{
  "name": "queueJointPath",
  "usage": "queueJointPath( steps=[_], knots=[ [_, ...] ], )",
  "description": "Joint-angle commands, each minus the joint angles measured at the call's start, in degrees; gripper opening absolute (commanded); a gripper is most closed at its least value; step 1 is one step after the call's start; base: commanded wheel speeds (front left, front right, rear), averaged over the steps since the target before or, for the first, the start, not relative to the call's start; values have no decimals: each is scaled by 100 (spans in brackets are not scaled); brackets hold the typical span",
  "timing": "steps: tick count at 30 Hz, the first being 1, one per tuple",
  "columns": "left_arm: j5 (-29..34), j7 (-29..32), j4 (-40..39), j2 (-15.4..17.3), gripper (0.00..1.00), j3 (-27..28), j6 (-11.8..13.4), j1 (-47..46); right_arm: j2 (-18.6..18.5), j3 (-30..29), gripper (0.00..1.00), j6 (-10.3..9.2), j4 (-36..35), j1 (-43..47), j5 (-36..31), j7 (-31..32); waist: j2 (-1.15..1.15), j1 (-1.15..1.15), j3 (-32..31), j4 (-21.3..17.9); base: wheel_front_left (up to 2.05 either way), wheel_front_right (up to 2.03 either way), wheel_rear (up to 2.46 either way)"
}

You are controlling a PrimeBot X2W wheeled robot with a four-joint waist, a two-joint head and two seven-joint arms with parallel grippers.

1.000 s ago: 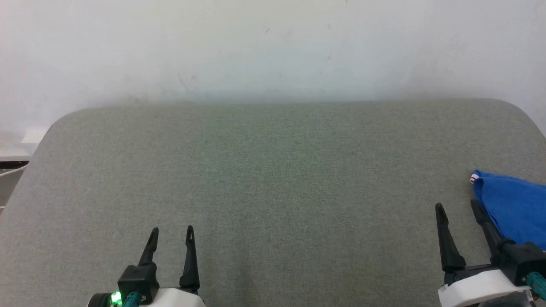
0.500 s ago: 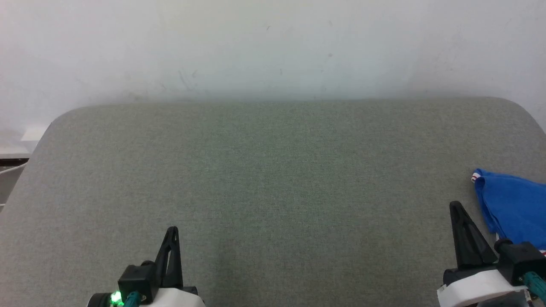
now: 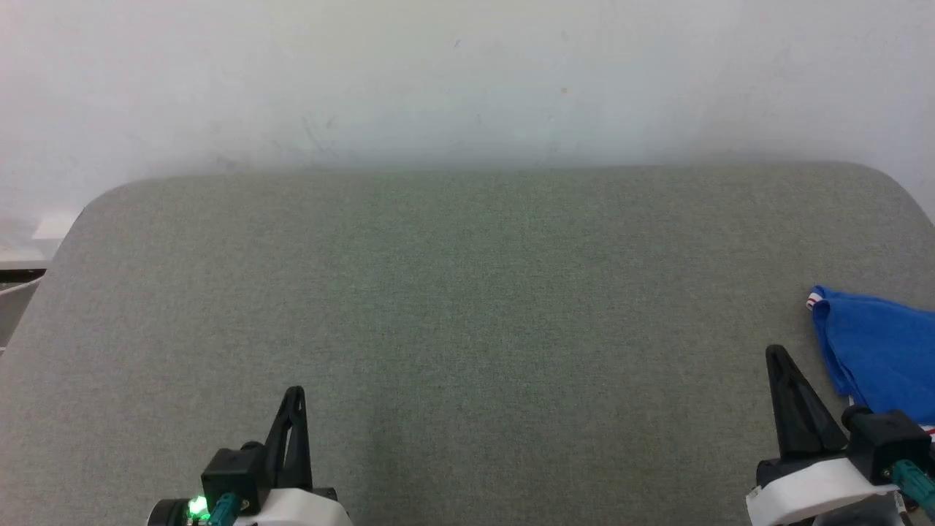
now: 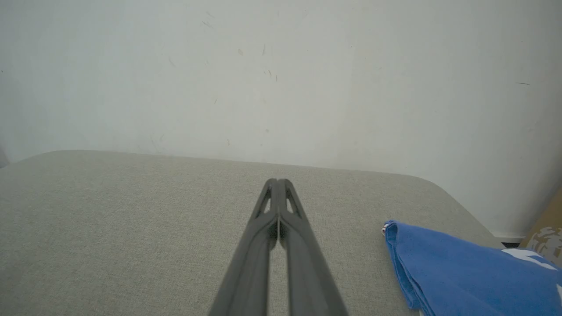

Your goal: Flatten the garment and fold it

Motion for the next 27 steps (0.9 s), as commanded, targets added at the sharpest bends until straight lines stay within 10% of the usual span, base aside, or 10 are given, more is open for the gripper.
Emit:
queueJointPath(
  steps=[1,27],
  knots=[
    [68,33,-44,-1,0,33,-53,-57,27,28,0,-2,-30,-56,-52,29,0,0,4,-2,0,0,0],
    [182,337,-207,-1,0,115,-139,-160,75,97,0,-4,-83,-166,-135,302,0,0,84,-36,0,0,0]
  ],
)
